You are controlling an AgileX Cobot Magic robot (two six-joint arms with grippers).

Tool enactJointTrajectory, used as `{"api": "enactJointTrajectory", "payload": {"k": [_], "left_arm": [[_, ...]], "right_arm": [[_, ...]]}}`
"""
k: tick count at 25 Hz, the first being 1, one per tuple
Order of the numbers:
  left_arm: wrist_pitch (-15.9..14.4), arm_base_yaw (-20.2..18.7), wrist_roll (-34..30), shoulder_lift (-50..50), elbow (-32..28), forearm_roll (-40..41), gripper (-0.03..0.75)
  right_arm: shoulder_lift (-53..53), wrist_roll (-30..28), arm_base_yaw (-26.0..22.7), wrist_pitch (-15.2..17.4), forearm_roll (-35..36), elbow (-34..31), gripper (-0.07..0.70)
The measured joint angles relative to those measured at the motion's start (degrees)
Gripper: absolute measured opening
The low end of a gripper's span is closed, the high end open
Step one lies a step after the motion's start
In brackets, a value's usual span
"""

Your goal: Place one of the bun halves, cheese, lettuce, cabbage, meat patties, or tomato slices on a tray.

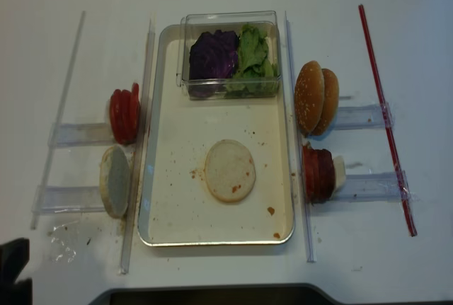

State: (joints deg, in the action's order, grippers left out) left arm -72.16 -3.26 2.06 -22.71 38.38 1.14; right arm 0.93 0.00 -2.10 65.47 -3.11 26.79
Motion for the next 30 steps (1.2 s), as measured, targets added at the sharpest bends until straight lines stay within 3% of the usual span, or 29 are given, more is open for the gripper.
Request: {"api": "enactJointTrajectory", "payload": {"k": [8, 12, 16, 30], "left_arm": [[1.0, 0.0, -0.1, 12.9, -8.6, -0.6, 0.347], [3.7, 0.0, -0.1, 18.2, -9.9, -0.7, 0.347], [4.0, 0.0, -0.2, 22.5, -10.6, -0.7, 0.347], [4.1, 0.0, -0.3, 23.6, -10.6, -0.7, 0.347]], "right_arm": [[0.0, 0.0, 0.0, 0.0, 0.0, 0.0, 0.508], [0.0, 0.0, 0.0, 0.0, 0.0, 0.0, 0.508], [0.0, 0.0, 0.0, 0.0, 0.0, 0.0, 0.508], [0.1, 0.0, 0.0, 0.0, 0.0, 0.0, 0.508]]}}
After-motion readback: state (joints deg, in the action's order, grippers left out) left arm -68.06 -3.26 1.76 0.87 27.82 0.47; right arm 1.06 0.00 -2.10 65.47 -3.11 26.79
